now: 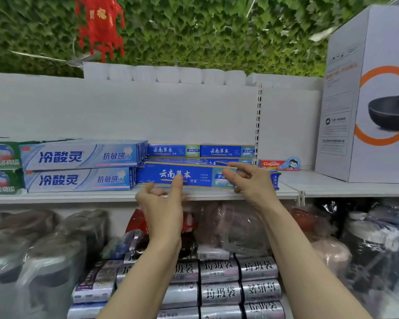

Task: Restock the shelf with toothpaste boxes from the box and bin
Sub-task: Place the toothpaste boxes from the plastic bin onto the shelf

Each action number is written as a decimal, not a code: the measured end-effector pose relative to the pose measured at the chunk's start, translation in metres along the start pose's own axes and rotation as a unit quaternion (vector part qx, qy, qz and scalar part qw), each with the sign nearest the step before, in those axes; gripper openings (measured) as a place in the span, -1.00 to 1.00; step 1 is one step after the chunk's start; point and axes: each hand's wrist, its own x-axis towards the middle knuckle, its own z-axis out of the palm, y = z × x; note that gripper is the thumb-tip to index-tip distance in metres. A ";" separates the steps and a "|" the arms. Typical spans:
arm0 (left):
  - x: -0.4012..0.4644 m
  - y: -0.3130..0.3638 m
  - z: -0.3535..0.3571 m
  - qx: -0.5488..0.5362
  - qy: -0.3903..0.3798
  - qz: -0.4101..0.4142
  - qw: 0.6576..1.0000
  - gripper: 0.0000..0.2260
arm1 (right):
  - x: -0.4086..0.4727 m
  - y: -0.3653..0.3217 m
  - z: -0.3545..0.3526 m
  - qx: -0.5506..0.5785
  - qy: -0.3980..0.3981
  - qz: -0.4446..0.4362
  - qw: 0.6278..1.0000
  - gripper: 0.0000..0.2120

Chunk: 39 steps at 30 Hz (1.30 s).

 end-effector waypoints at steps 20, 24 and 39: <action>0.026 0.000 0.013 0.438 -0.020 0.167 0.883 -0.49 | -0.013 0.006 0.044 -0.236 -0.034 -0.046 0.970 -0.59; 0.022 0.004 0.024 0.413 -0.024 0.152 0.898 -0.52 | -0.013 0.006 0.038 -0.165 -0.043 -0.026 0.985 -0.56; -0.018 -0.006 0.111 0.237 -0.174 0.101 0.950 -0.63 | -0.006 0.006 -0.052 -0.151 0.184 -0.094 0.967 -0.65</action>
